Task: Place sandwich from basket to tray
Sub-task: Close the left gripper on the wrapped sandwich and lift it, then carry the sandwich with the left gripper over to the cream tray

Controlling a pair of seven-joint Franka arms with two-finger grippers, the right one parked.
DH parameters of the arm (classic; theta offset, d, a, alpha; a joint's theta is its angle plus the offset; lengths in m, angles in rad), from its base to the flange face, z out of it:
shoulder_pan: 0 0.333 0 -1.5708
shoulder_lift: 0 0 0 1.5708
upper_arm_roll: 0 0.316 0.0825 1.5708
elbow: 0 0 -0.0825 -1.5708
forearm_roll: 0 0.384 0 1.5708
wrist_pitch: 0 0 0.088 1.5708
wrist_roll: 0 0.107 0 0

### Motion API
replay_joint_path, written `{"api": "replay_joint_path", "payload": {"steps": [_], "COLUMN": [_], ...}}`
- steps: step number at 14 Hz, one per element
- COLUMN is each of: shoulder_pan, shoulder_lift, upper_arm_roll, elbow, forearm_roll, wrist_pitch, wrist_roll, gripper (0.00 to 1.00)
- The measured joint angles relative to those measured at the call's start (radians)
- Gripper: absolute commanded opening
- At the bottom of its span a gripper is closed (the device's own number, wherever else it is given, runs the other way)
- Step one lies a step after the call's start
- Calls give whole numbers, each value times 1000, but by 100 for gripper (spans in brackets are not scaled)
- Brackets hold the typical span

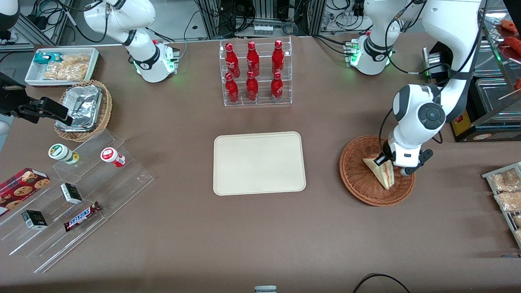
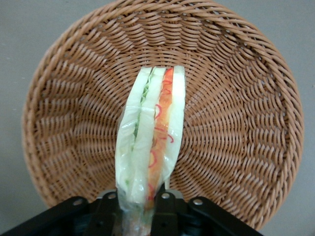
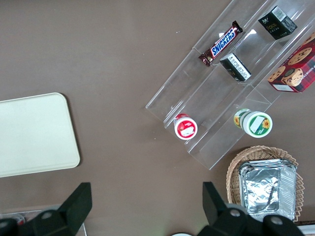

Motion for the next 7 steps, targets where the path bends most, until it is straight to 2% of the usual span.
{"api": "replay_joint_path", "payload": {"steps": [4, 7], "shoulder_pan": [-27, -106], "shoulder_lift": [-11, -1], "upper_arm_roll": [-2, -5], "elbow": [200, 245], "forearm_roll": [0, 0], "wrist_pitch": [-310, -353], "wrist_roll": [63, 111], "gripper": [8, 6]}}
